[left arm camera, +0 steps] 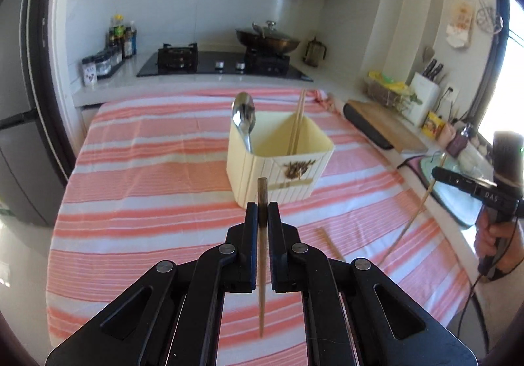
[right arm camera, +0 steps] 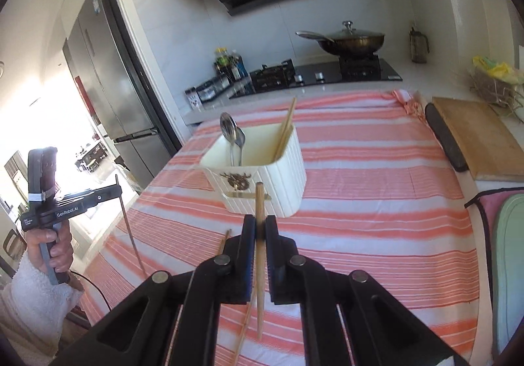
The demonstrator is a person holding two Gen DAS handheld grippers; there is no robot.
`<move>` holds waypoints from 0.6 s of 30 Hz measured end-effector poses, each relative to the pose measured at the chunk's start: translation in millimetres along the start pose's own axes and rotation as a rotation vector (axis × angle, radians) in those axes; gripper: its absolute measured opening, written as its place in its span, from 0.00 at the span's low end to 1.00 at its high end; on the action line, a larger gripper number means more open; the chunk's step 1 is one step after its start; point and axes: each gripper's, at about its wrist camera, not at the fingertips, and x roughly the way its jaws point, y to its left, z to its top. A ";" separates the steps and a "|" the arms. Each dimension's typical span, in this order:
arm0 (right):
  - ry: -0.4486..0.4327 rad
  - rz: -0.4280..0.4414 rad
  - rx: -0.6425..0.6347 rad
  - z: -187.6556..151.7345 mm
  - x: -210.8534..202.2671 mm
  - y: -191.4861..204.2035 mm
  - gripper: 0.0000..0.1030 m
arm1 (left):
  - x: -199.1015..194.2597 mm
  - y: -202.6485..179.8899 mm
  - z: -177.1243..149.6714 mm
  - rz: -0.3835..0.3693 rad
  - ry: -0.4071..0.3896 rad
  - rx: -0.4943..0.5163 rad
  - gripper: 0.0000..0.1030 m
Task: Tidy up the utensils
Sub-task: 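Close the left tool on its chopstick and lift it toward the caddy while the right tool lifts its chopstick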
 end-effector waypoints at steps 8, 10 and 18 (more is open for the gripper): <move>-0.154 -0.024 -0.076 40.6 -25.4 30.5 0.06 | -42.6 6.1 30.0 -0.019 -0.144 -0.069 0.04; -0.181 -0.030 -0.090 57.5 -25.9 35.8 0.06 | -49.8 4.2 46.7 -0.027 -0.178 -0.074 0.04; -0.338 -0.073 -0.160 137.0 -15.7 58.9 0.06 | -53.4 -14.8 126.3 0.045 -0.361 -0.034 0.04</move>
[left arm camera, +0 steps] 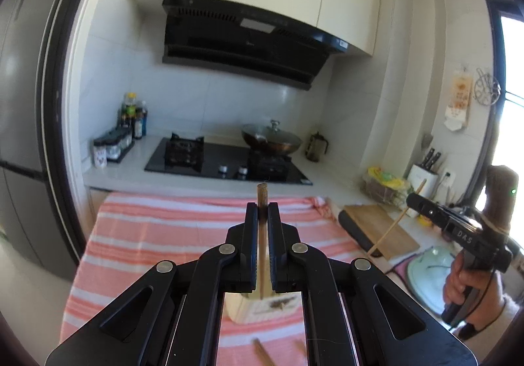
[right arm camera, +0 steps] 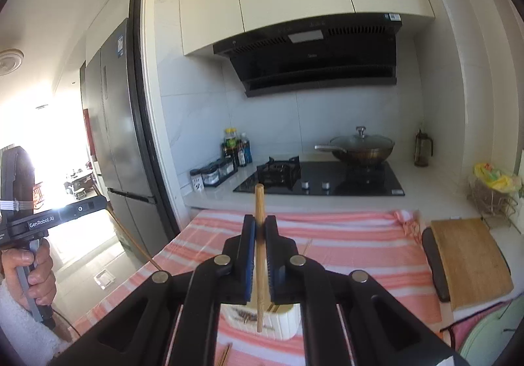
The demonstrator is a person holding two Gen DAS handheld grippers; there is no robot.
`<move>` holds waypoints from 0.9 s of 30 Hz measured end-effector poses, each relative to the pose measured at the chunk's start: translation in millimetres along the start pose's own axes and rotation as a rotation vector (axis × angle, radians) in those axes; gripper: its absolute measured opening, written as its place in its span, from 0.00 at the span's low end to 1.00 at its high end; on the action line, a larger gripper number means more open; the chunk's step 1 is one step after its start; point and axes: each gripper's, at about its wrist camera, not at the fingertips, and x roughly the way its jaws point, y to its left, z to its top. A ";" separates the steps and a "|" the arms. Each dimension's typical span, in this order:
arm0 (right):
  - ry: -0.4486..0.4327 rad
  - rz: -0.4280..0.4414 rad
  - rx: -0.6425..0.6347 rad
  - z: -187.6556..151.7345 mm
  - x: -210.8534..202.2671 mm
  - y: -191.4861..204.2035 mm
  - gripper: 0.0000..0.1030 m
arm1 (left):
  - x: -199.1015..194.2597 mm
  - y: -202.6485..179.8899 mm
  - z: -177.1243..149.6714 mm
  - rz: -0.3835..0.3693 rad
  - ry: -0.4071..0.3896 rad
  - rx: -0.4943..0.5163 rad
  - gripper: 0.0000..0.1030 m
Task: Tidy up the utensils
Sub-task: 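Close the left tool on its chopstick and lift it toward the caddy while the right tool lifts its chopstick, then lower both chopsticks into the caddy and open both tools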
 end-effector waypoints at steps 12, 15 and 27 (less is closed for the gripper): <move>0.226 -0.027 0.120 -34.0 135.2 -34.2 0.06 | 150.6 8.4 -38.9 0.078 0.289 -0.035 0.03; 0.416 -0.043 0.190 -59.0 180.0 -55.7 0.06 | 185.8 12.5 -59.5 0.080 0.438 -0.026 0.04; 0.409 -0.067 0.263 -87.7 203.4 -82.0 0.46 | 192.4 35.3 -93.0 0.125 0.461 -0.067 0.52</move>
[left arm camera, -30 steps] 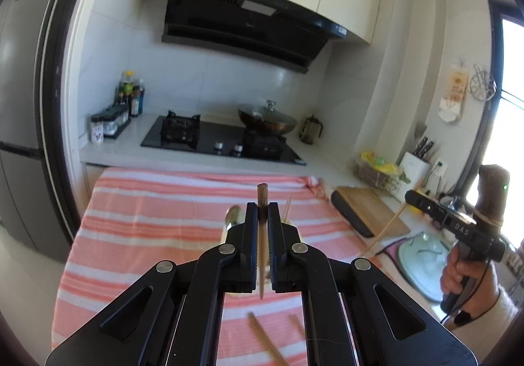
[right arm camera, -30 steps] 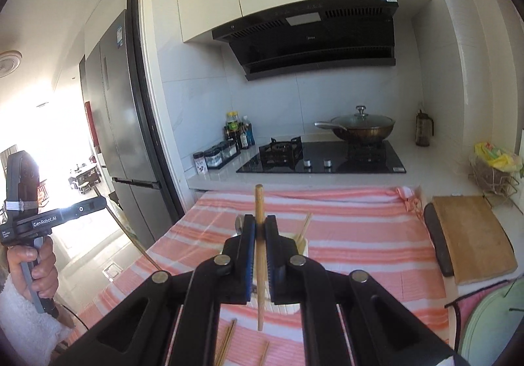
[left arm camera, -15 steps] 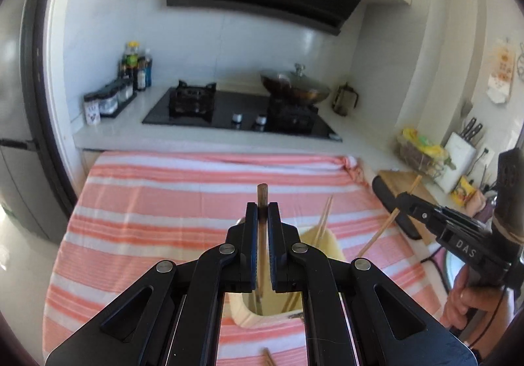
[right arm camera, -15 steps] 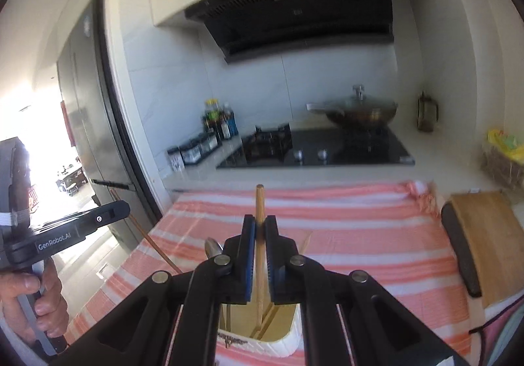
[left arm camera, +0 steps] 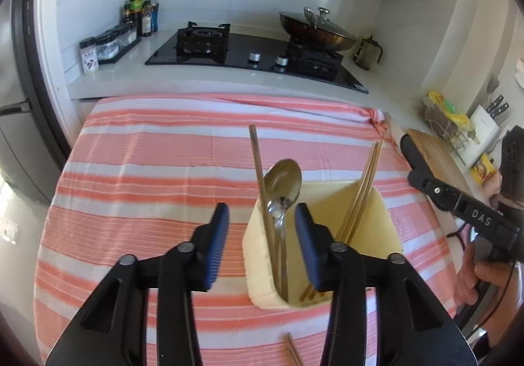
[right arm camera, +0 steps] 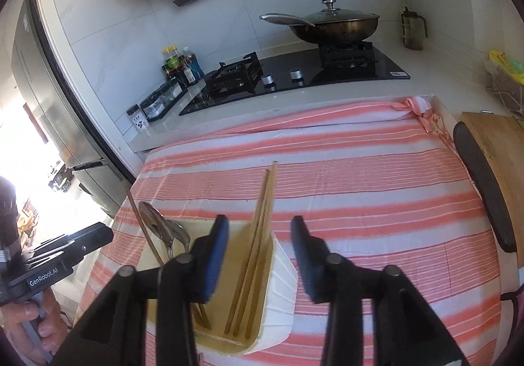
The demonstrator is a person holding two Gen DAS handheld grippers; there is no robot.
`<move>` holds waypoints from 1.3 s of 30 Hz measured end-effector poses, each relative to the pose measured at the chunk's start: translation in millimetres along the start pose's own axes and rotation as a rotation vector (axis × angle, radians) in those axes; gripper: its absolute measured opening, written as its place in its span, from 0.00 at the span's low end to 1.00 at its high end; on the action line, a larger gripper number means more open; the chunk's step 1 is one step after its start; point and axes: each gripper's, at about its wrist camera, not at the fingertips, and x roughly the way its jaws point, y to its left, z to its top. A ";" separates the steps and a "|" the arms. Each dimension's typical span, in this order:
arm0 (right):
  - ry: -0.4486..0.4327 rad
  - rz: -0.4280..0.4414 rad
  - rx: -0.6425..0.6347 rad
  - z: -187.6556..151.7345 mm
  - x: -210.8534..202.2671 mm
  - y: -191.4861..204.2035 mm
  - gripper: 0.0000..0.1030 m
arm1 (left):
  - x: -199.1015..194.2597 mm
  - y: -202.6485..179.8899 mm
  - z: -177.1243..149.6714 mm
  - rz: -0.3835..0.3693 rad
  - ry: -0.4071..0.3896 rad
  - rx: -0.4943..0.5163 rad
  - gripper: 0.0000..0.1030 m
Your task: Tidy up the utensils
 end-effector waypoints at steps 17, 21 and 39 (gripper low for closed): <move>0.140 -0.361 -0.142 -208.6 -24.9 -87.7 0.60 | 14.6 57.5 -213.0 0.161 0.142 0.007 0.77; 0.139 -0.354 -0.091 -207.6 -24.2 -100.1 0.71 | 16.6 52.9 -218.2 0.192 0.100 0.048 0.86; 0.187 -0.299 -0.152 -212.6 -15.9 -90.7 1.00 | 20.0 54.7 -217.5 0.203 0.124 0.048 0.99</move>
